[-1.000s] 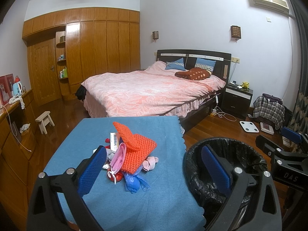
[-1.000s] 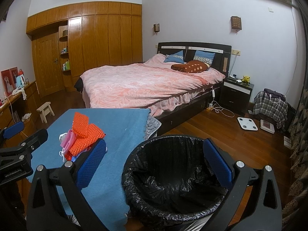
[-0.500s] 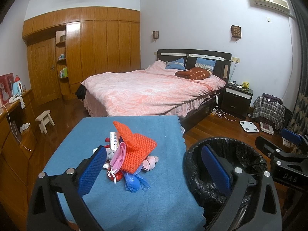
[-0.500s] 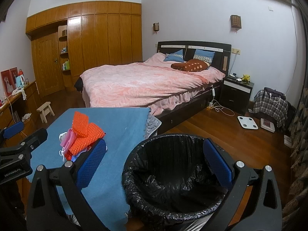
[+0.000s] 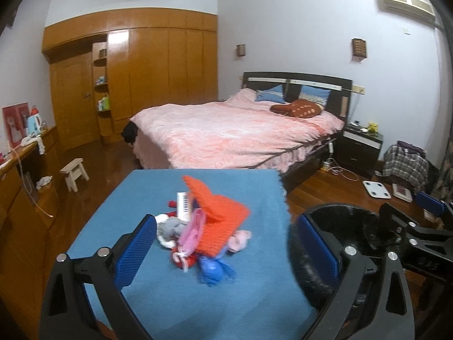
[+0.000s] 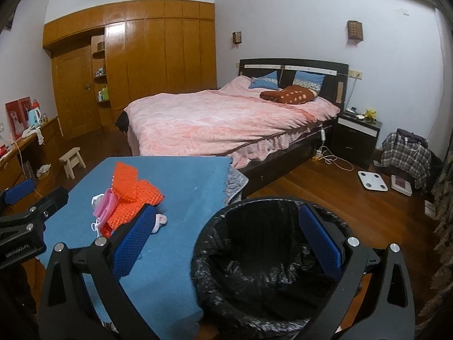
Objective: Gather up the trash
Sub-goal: 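Grasp the pink face mask with the left tool while the right tool grasps the orange foam net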
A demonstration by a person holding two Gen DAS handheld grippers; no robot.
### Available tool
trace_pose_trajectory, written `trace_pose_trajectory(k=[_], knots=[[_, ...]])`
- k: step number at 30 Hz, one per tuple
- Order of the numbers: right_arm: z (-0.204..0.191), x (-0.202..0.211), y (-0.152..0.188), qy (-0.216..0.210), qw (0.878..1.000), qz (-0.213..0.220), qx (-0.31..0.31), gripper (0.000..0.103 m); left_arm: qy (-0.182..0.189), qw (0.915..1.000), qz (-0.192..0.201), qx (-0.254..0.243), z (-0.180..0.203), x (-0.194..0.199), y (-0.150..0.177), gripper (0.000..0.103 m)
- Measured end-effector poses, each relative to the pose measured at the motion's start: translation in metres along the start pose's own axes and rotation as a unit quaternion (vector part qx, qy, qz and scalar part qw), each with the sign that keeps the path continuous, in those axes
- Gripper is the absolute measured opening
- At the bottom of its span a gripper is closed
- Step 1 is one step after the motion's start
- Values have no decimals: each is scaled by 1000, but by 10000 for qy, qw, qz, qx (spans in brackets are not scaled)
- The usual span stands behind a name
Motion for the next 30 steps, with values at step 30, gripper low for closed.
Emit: trace_pose_trajectory(k=[30], knots=[[-44, -160, 29, -317, 9972, -681, 30, 95, -326, 9972, -568, -367, -24, -159, 59, 62]])
Point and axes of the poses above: each gripper's, at about its wrist camera, not at the fingertips, and x roughly against the way its jaws point, z to its right, y to its underside, the point moved 8 cm from there along -x, roughly the way its jaws point, and after that the axes turned 11 degrees about -y, right-handed, at the moved point
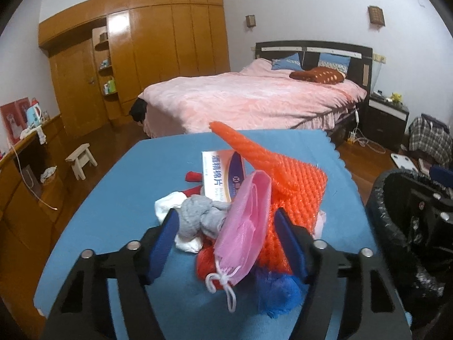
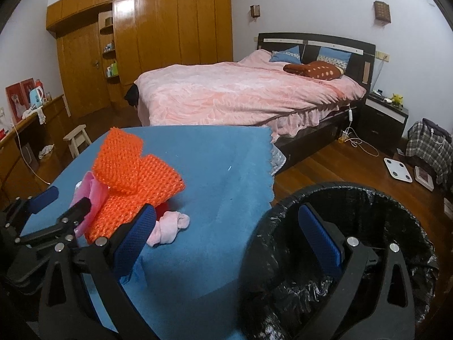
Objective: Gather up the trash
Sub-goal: 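Grasp the pink face mask with the left tool while the right tool grasps the orange foam net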
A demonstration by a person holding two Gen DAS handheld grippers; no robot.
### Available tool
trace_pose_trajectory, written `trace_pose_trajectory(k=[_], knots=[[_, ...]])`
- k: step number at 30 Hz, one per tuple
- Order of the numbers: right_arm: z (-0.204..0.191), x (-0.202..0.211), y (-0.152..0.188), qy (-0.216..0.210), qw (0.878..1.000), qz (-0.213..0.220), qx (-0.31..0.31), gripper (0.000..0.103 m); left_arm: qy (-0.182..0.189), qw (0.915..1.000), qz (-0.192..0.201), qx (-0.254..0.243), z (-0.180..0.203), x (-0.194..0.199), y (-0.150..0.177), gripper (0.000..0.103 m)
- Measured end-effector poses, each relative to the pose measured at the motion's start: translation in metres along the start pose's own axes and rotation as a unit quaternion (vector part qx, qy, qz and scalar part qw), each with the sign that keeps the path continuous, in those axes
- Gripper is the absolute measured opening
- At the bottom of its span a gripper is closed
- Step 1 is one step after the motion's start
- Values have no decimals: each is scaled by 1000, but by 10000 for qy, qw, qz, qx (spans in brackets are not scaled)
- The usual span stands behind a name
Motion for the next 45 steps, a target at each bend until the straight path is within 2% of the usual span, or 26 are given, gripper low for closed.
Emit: trace_pose_trajectory(k=[2, 4, 7, 10, 18, 25, 30, 35, 38, 40, 42, 45], knots=[[-3, -3, 0, -34, 10000, -29, 29, 92, 145, 9999, -39, -5, 3, -5, 2, 53], [-5, -8, -1, -74, 9999, -58, 73, 86, 278, 9996, -99, 29, 6, -9, 4, 36], [-12, -15, -1, -249, 9996, -123, 76, 81, 394, 9990, -182, 41, 7, -12, 7, 19], [-18, -17, -4, -298, 9994, -110, 140, 80, 384, 9991, -171, 94, 3, -9, 7, 12], [-43, -20, -18, -533, 9982, 11, 286, 80, 390, 9983, 43, 437, -26, 13, -14, 9], [-76, -38, -26, -861, 9954, 10, 427, 79, 79, 9982, 40, 588, -60, 13, -21, 9], [-95, -61, -29, -993, 9938, -92, 497, 71, -58, 9978, -24, 657, -75, 1, -21, 9], [-108, -86, -23, -1085, 9920, -342, 553, 57, -109, 9973, -100, 720, -83, -8, -18, 9], [-112, -94, -15, -1239, 9896, -532, 509, 40, -114, 9971, -125, 737, -88, -11, -16, 9], [-114, -99, -12, -1322, 9878, -633, 527, 24, -114, 9970, -150, 746, -89, -13, -15, 9], [-118, -99, -11, -1401, 9862, -673, 568, 14, -109, 9968, -182, 775, -91, -14, -13, 9], [-121, -94, -13, -1527, 9842, -636, 638, 11, -112, 9966, -193, 793, -92, -14, -14, 9]])
Point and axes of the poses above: each gripper's, at about its wrist camera, not at the fingertips, and x roughly against the way its jaws point, z to its right, y to its underside, the point moved 8 cm from there along -x, roughly the way its jaws point, and after that the axes turned 11 degrees about -y, right-handed, at the moved point
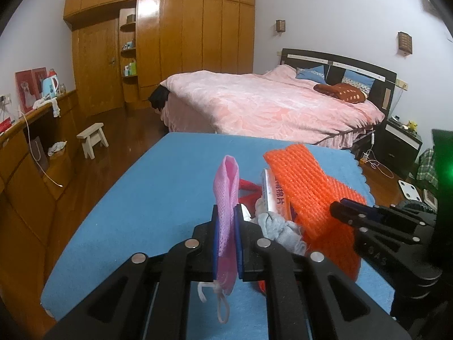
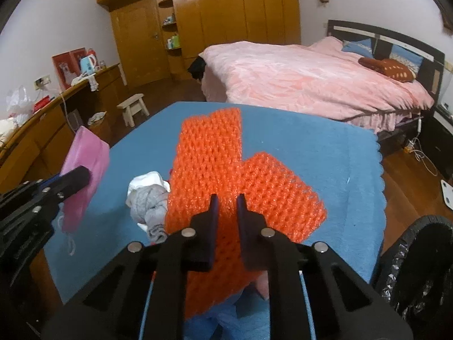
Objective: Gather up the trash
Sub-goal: 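Grasp the pink face mask with the left tool while the right tool grasps the orange foam net, then carry both items over the bin and open both tools to drop them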
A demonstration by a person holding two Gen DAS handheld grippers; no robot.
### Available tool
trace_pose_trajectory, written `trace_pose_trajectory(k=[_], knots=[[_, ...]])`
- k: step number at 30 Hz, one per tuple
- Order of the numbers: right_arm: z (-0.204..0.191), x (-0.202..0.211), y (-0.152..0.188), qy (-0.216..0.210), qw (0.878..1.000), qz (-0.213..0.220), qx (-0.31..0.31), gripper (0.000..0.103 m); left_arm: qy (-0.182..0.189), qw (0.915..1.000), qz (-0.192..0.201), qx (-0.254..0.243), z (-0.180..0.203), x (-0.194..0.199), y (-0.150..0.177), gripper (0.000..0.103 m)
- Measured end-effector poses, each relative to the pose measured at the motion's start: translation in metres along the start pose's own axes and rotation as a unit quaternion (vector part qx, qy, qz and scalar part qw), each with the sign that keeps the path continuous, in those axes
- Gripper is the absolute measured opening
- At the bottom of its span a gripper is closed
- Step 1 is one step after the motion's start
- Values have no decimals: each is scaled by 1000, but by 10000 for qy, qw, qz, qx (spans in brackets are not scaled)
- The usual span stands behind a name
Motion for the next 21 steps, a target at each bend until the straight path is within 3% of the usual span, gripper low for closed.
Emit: trace_pose_trajectory(k=[11, 21], knots=[[-2, 45, -14, -140, 9991, 393, -49, 10, 127, 9998, 148, -71, 13, 24, -7, 10], [23, 103, -3, 209, 9976, 642, -171, 10, 589, 9978, 259, -181, 59, 54, -8, 10]])
Point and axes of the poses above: each gripper's, at about its wrist camera, not at the fingertips, and x roughly against the way its jaws point, z to its right, y to its underside, the point moved 8 cm from there along -x, roughly the way its jaws point, and after that the axes turned 11 degrees about -y, right-handed, at the moved point
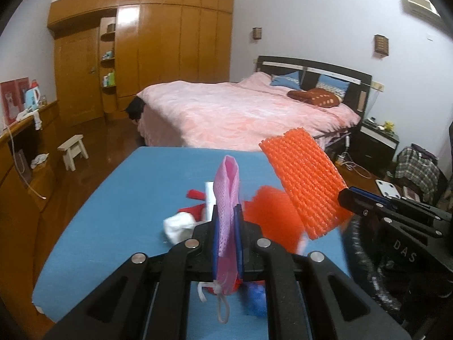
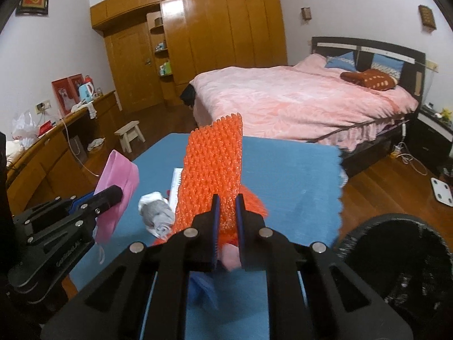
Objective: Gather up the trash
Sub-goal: 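Carry both items over the bin and open both tools to drop them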
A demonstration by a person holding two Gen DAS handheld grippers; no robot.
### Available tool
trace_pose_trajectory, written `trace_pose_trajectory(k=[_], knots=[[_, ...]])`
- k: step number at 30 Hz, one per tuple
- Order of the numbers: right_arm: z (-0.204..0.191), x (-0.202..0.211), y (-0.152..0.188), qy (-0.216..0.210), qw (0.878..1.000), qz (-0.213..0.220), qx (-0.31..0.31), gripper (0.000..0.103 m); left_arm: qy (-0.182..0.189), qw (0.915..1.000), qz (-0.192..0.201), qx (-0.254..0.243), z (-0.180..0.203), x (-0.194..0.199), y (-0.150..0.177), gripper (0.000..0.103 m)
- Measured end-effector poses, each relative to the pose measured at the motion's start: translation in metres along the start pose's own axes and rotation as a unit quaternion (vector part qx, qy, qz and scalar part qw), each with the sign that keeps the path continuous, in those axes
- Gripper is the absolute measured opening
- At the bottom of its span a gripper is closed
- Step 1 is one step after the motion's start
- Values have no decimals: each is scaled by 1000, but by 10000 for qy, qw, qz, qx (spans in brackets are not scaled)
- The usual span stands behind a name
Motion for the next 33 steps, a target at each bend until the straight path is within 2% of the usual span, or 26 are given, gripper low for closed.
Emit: trace_pose_trajectory(k=[14, 22, 33], knots=[[77, 84, 28, 813, 9956, 257, -387, 10, 759, 9962, 192, -373, 99, 28, 0, 10], [127, 129, 59, 1384, 9875, 270, -706, 10, 1326, 9883, 171, -729, 167, 38, 9, 10], [189, 176, 105, 2079, 9711, 194, -1156, 10, 1920, 9747, 83, -1143, 252, 41, 26, 10]])
Point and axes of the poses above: each gripper's, at about its wrist camera, not at the fingertips, and x roughly against the way its jaws point, z to its right, y to its underside, the point moved 8 cm from there along -x, roughly the way its jaws point, and after that the axes turned 11 degrees about -y, right-handed, at the moved point
